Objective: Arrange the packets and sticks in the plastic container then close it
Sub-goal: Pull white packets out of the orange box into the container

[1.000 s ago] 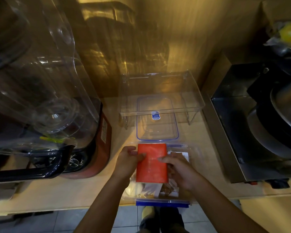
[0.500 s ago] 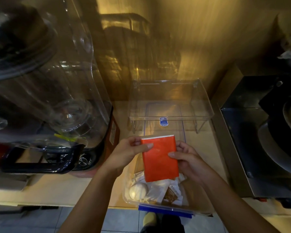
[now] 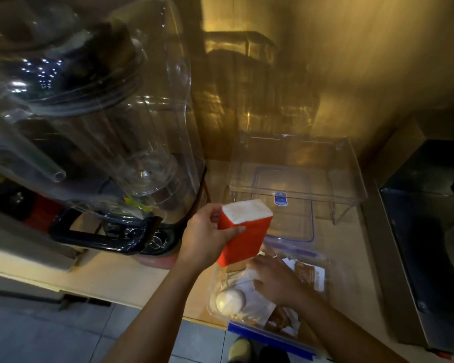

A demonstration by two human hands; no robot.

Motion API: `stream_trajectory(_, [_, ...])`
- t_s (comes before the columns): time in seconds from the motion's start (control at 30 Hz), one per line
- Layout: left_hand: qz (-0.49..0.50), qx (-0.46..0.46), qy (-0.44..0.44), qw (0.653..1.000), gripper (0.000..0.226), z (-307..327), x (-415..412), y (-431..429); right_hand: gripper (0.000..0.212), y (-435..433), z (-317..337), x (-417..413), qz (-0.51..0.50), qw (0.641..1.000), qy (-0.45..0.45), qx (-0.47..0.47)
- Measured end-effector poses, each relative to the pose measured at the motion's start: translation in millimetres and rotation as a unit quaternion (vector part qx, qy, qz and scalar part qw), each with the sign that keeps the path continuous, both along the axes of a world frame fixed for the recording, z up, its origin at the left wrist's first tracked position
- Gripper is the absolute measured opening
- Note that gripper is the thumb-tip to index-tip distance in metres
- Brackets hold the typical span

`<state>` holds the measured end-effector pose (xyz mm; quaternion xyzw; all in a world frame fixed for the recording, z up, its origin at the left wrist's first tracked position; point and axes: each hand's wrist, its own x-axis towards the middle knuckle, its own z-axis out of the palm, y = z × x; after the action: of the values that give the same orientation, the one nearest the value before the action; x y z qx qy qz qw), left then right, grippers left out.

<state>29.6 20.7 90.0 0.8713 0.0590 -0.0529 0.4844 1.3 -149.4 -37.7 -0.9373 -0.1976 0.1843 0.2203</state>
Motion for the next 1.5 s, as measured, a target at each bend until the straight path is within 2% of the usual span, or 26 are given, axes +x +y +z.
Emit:
stream_trajectory(0.1, [-0.012, 0.010, -0.002, 1.000, 0.050, -8, -6, 0, 0.041, 11, -6, 3, 0.095, 0.991, -0.056, -0.076])
stream_trajectory(0.27, [-0.018, 0.037, -0.022, 0.999, 0.052, -14, -9, -2, 0.057, 4, -11, 6, 0.130, 0.979, -0.037, -0.152])
stream_trajectory(0.4, [-0.029, 0.065, -0.048, 0.996, 0.052, -19, -12, -4, 0.045, -4, -9, 5, 0.151, 0.973, -0.027, -0.173])
stream_trajectory(0.57, [-0.043, 0.103, -0.094, 0.989, 0.050, -26, -17, -13, 0.042, -15, -2, -2, 0.156, 0.972, 0.019, -0.175])
stream_trajectory(0.73, [-0.099, 0.166, -0.145, 0.970, 0.052, -32, -23, -22, 0.033, -22, 9, 1, 0.173, 0.967, 0.043, -0.181])
stream_trajectory(0.83, [-0.104, 0.170, -0.147, 0.969, 0.052, -32, -22, -25, 0.028, -29, 13, 1, 0.193, 0.964, 0.047, -0.179])
stream_trajectory(1.0, [-0.108, 0.166, -0.121, 0.973, 0.054, -27, -19, -27, 0.024, -42, 6, -4, 0.189, 0.956, 0.003, -0.223])
stream_trajectory(1.07, [-0.100, 0.157, -0.102, 0.977, 0.054, -26, -18, -29, 0.028, -49, 2, -4, 0.165, 0.964, -0.002, -0.208])
stream_trajectory(1.2, [-0.113, 0.142, -0.064, 0.981, 0.053, -28, -22, -29, 0.026, -63, -1, -5, 0.078, 0.994, 0.029, -0.076])
stream_trajectory(1.27, [-0.113, 0.136, -0.056, 0.983, 0.051, -30, -22, -32, 0.029, -67, -1, -7, 0.041, 0.998, 0.014, -0.055])
stream_trajectory(1.37, [-0.103, 0.124, -0.042, 0.986, 0.048, -31, -19, -39, 0.042, -67, -2, -11, 0.034, 0.996, -0.009, -0.084])
stream_trajectory(1.43, [-0.086, 0.123, -0.044, 0.988, 0.048, -33, -19, -42, 0.048, -61, 3, -12, 0.027, 0.999, 0.013, -0.045])
stream_trajectory(1.5, [-0.069, 0.121, -0.049, 0.989, 0.048, -35, -20, -43, 0.045, -51, 4, -14, 0.048, 0.998, 0.036, 0.011])
